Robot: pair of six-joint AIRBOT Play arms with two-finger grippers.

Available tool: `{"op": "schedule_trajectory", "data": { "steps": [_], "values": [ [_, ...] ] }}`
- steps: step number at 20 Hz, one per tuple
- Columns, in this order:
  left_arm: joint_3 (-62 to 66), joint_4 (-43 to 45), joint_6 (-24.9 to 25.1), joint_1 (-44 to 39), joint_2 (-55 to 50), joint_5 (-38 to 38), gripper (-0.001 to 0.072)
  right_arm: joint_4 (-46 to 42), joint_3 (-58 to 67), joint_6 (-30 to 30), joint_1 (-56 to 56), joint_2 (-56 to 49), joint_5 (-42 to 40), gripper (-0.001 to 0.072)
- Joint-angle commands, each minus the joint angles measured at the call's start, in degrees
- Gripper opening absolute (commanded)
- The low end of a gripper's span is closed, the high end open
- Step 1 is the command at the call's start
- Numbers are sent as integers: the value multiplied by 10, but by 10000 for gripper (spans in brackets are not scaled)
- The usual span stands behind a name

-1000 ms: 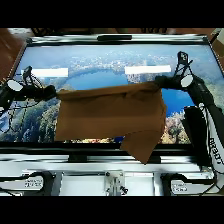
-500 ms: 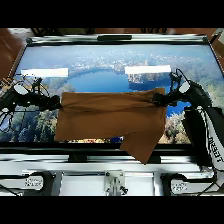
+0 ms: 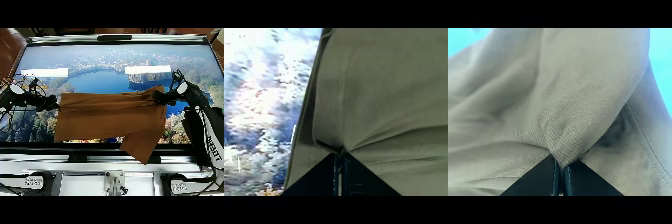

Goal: Fold the shirts.

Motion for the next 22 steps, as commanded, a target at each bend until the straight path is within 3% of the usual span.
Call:
{"op": "schedule_trajectory", "data": {
  "steps": [1,2,3,4,5,8,11,14,17,22],
  "values": [
    [1,0,-21,-3,-12,-16,41,9,0,15,5,0,10,214],
    [2,0,-26,-1,-11,-30,126,10,1,14,2,4,29,429],
    [10,1,-26,3,-10,-57,358,4,2,2,-2,13,54,490],
    [23,2,-26,12,-10,-92,601,-6,2,-9,-7,28,76,489],
    [38,2,-26,23,-9,-131,665,-23,2,-16,-17,47,100,490],
    [81,2,-23,63,-6,-273,664,-54,2,-38,-72,106,187,499],
    [39,2,17,87,24,-345,664,-56,0,-68,-150,133,312,499],
    [-93,2,48,98,76,-293,664,-41,-2,-94,-190,137,379,499],
    [-195,0,83,118,104,-233,664,-9,-2,-95,-190,137,375,498],
    [-238,-29,108,137,104,-193,663,27,-2,-94,-190,137,350,498]
  ]
}}
